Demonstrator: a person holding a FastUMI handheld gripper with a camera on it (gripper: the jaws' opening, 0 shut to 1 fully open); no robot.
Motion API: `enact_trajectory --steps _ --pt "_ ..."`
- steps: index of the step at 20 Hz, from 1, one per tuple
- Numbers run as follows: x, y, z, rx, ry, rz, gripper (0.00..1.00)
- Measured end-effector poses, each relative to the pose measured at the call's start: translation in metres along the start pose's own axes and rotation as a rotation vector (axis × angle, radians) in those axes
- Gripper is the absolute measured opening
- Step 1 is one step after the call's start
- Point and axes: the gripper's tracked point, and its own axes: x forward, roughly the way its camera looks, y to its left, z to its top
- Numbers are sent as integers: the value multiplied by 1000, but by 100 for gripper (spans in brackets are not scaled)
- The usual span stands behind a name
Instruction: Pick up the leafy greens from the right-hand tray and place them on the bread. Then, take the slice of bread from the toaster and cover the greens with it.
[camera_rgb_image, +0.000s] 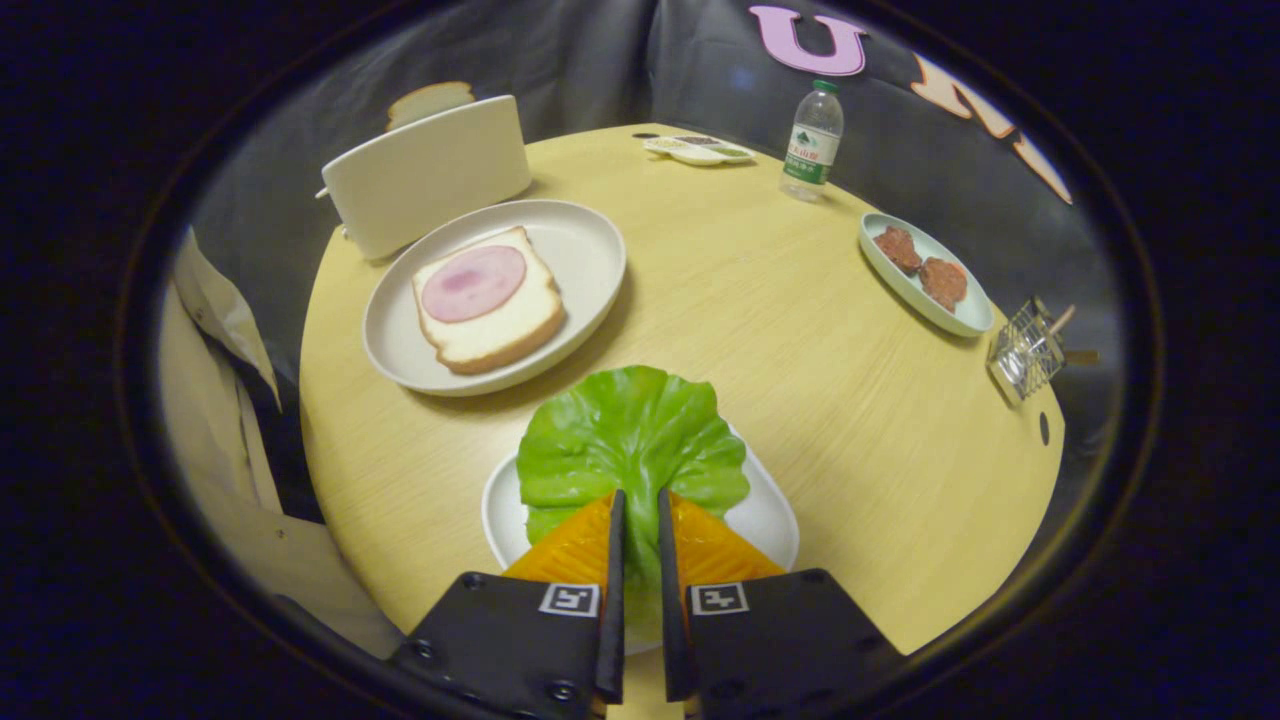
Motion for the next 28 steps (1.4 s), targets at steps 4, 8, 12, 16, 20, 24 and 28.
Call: enact_trajectory --steps 4,8,12,16,20,24,28 --pt "-5 4 3 -39 -6 -20 3" --pt "-17 6 17 -42 -35 -43 4" --pt "-31 10 34 -27 -76 -56 3" --pt "-46 16 54 -15 -115 -69 3" --pt "-53 27 79 -4 -165 -62 3" --pt "-51 43 98 -16 -182 -40 4" --pt "-46 60 116 -38 -188 -12 4"
